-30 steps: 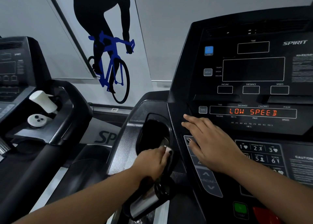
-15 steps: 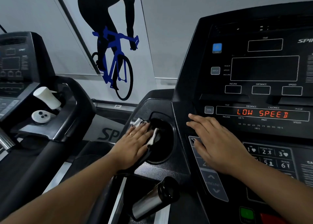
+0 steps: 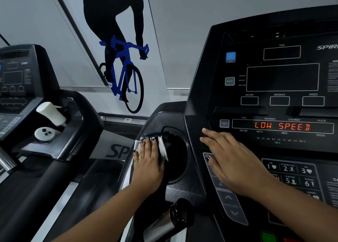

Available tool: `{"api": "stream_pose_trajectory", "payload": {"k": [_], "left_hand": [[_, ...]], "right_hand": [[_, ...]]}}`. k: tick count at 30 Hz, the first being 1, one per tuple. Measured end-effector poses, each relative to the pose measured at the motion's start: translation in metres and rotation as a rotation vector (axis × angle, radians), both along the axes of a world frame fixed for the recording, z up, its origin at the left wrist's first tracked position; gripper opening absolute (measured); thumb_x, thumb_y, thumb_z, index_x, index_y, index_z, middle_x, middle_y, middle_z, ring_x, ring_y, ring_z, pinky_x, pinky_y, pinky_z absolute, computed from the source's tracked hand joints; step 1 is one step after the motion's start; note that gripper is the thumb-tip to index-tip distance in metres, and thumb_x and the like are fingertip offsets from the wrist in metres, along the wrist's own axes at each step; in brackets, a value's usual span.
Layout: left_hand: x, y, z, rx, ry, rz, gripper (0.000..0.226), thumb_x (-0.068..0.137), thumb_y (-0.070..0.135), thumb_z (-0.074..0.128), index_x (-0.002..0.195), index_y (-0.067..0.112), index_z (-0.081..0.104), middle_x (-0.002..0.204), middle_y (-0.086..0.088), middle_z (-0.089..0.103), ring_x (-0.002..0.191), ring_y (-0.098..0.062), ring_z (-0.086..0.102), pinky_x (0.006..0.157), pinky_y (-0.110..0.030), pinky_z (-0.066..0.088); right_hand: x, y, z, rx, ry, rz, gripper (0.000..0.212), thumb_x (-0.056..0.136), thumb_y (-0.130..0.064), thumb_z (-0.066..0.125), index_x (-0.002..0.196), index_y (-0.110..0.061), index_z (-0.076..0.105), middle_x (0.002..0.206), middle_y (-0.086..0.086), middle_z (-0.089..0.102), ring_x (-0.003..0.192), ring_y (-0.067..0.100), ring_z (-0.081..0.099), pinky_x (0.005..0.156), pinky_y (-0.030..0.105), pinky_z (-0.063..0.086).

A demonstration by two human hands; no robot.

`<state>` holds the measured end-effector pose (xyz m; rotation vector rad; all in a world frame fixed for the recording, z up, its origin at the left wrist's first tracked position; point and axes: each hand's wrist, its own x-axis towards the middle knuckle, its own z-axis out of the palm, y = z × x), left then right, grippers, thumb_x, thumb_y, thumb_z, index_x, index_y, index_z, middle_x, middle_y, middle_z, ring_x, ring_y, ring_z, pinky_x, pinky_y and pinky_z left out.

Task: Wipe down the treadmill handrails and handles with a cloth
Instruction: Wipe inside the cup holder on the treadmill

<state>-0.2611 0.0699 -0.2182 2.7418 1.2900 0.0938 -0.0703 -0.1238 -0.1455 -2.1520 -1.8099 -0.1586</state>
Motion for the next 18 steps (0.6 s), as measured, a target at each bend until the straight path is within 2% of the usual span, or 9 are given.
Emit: {"api": "stream_pose_trajectory", "payload": {"k": [3,6,10,13,16,18], "left_hand": [[0.023,0.008,0.006,0.011,0.016,0.021,0.075,0.094,0.037,0.023,0.155,0.011,-0.012,0.163,-0.012,-0.016,0.15,-0.027,-0.017,0.121,-0.05,-0.004],[0.042,0.01,0.012,0.066,0.04,0.021,0.075,0.091,0.019,0.02,0.152,0.007,-0.021,0.159,-0.016,-0.027,0.146,-0.032,-0.027,0.121,-0.051,-0.004],[0.055,0.02,0.015,0.161,0.039,-0.181,0.083,0.085,0.03,0.02,0.149,0.008,-0.028,0.155,-0.015,-0.036,0.142,-0.031,-0.035,0.12,-0.05,-0.01],[0.07,0.021,0.009,0.243,0.085,-0.333,0.075,0.09,0.03,0.014,0.146,0.012,-0.033,0.154,-0.013,-0.038,0.143,-0.029,-0.035,0.118,-0.05,-0.017],[0.071,0.024,0.003,0.268,0.061,-0.43,0.075,0.093,0.02,0.024,0.15,0.011,-0.024,0.158,-0.013,-0.031,0.145,-0.028,-0.031,0.117,-0.049,-0.017],[0.062,0.031,0.009,0.283,0.031,-0.512,0.076,0.088,0.026,0.019,0.155,0.01,-0.014,0.16,-0.011,-0.026,0.147,-0.026,-0.027,0.119,-0.047,-0.014]], "right_hand": [[-0.001,0.001,0.001,-0.004,-0.006,-0.011,0.052,0.093,-0.04,0.032,0.141,-0.022,0.042,0.154,-0.009,0.031,0.129,0.01,0.039,0.091,0.03,0.051],[-0.001,0.002,0.001,0.0,-0.004,-0.015,0.052,0.093,-0.04,0.034,0.141,-0.023,0.042,0.154,-0.009,0.031,0.129,0.01,0.039,0.092,0.031,0.051],[-0.001,0.004,0.002,-0.002,-0.005,-0.019,0.052,0.092,-0.041,0.034,0.14,-0.023,0.042,0.153,-0.009,0.032,0.128,0.012,0.04,0.092,0.032,0.051],[-0.001,0.005,0.002,-0.011,-0.014,-0.024,0.053,0.092,-0.041,0.033,0.141,-0.023,0.041,0.153,-0.009,0.032,0.129,0.012,0.04,0.093,0.031,0.051],[-0.001,0.004,0.002,-0.02,-0.014,-0.023,0.053,0.093,-0.042,0.032,0.142,-0.024,0.039,0.154,-0.011,0.029,0.13,0.011,0.037,0.094,0.031,0.049],[-0.001,0.004,0.002,-0.019,-0.014,-0.026,0.053,0.093,-0.042,0.032,0.142,-0.024,0.039,0.154,-0.011,0.028,0.13,0.011,0.037,0.094,0.03,0.05]]}}
